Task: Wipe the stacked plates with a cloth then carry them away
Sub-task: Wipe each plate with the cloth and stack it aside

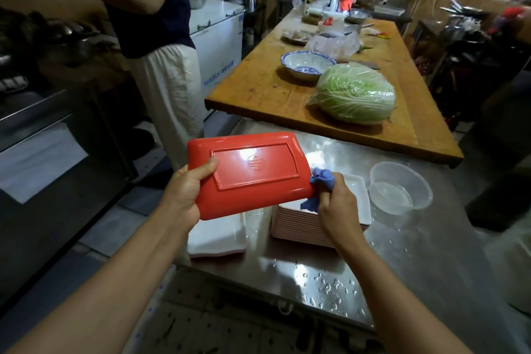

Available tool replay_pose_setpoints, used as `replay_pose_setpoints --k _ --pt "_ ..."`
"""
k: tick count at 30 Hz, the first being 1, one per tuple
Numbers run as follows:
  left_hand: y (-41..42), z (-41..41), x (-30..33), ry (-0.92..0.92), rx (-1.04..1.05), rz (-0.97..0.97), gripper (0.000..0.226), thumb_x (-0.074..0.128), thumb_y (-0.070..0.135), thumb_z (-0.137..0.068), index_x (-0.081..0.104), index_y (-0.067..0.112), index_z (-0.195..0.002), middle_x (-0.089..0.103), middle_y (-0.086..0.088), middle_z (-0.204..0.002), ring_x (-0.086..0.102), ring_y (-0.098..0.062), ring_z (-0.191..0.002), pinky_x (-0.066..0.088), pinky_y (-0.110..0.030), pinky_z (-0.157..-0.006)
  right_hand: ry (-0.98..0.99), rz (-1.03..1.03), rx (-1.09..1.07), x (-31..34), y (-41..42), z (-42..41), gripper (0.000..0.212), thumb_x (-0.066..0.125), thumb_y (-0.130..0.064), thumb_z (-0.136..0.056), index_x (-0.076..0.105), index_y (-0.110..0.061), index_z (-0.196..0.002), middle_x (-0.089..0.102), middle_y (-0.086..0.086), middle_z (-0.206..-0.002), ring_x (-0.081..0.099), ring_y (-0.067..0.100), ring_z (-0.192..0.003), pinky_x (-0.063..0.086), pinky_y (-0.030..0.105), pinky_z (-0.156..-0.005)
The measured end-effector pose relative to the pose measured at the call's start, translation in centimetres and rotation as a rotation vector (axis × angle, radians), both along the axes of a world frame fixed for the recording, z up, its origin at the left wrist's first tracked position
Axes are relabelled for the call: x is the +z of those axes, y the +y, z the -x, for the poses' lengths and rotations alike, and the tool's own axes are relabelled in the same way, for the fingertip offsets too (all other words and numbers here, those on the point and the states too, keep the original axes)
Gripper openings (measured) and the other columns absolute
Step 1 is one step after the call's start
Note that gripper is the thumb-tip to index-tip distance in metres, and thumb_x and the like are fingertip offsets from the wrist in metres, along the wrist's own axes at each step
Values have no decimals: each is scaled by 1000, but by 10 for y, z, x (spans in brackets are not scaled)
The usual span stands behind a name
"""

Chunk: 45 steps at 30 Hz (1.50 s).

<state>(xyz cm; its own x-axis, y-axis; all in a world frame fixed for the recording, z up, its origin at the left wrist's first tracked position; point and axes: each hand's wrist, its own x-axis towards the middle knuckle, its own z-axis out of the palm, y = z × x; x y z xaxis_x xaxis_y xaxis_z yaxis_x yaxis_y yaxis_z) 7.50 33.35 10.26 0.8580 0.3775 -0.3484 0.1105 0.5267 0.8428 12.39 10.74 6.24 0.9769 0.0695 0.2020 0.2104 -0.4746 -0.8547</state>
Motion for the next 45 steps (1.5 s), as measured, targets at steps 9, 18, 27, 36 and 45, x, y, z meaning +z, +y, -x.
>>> replay_pose_setpoints --k 9,18,27,36,45 --pt "27 15 -50 -171 -87 -1647 17 76 19 -78 70 9 -90 67 -7 -77 63 -30 -69 48 -33 -57 129 -67 -44 -5 4 -2 19 49 -12 -94 45 -28 -104 56 -19 -80 60 -3 -72 41 9 -59" --pt "25 25 -107 -207 -419 -2092 40 86 -2 -47 73 7 -83 61 -10 -64 60 -29 -54 42 -27 -34 150 -34 -70 -18 -2 3 20 52 -13 -91 49 -26 -106 59 -9 -89 57 12 -84 43 25 -68" --pt "18 26 -143 -188 -562 -2108 46 88 -3 -40 74 8 -83 60 -7 -65 56 -26 -51 34 -21 -32 148 -71 -109 -16 -3 4 19 54 -16 -91 52 -29 -105 61 -14 -88 59 9 -84 47 31 -74" --pt "17 18 -169 -128 -671 -2041 58 96 29 -40 73 5 -87 63 -11 -74 61 -26 -57 44 -27 -31 166 -106 -155 -18 -13 1 22 55 -11 -90 55 -23 -109 65 0 -94 64 27 -87 53 49 -79" --pt "19 -2 -178 150 -823 -1967 54 59 62 -79 56 18 -110 50 -1 -110 53 -20 -95 37 -28 -57 174 -68 -144 -29 -21 -9 21 55 -14 -91 55 -27 -107 63 -8 -91 58 2 -79 44 10 -63"
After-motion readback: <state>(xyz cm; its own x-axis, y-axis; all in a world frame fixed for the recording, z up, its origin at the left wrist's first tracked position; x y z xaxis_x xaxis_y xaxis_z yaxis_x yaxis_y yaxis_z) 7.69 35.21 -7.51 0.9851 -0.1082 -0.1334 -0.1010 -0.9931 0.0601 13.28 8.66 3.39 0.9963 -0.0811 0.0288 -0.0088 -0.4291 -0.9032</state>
